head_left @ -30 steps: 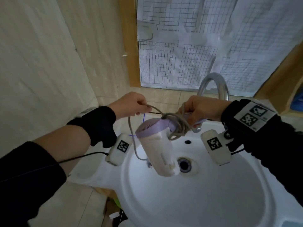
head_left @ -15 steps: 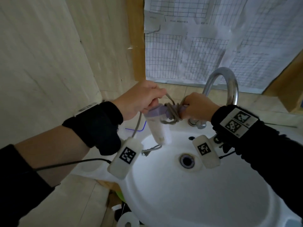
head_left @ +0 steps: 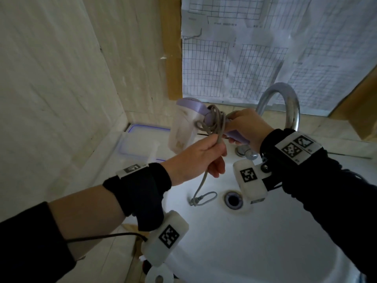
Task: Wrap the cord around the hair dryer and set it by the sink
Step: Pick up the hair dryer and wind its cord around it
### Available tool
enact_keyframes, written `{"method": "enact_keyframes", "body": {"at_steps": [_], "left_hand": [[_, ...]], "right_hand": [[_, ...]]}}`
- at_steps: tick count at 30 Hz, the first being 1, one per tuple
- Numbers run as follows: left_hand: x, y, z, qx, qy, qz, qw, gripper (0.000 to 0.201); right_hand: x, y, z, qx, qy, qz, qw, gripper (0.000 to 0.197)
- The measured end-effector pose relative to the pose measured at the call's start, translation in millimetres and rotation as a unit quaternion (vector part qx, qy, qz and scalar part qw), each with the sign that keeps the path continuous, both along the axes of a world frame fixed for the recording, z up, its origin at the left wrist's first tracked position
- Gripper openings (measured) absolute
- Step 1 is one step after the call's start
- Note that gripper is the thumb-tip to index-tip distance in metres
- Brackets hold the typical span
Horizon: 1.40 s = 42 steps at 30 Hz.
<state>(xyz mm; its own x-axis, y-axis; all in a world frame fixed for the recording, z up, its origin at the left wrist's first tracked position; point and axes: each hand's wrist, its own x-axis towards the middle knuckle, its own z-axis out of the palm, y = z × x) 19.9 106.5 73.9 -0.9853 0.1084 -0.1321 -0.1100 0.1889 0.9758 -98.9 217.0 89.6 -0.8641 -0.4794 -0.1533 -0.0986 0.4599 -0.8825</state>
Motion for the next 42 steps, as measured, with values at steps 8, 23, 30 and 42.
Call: {"method": "enact_keyframes", "body": {"at_steps": [8, 23, 30, 42], "left_hand": [[0, -5, -14, -0.014, -0.049, -0.021, 0.998, 0.026], [4, -41, -23, -0.214, -0.096, 0.074, 0.969, 0.032], [-15, -77, -28, -0.250, -0.090, 0.112, 0.958, 0.022], [-31, -81, -4, -0.281, -0.023, 0.143, 0.949, 0.028]], "right_hand": [[4, 4, 6, -0.093, -0.090, 0.018, 0.991, 0.017], [3, 24, 4, -0.127, -0.143, 0.163, 0.968, 0.034], [15, 23, 6, 0.103, -0.002, 0.281, 0.954, 0.047], [24, 5, -4, 0.324, 0.155, 0.248, 0.899, 0.019]]}}
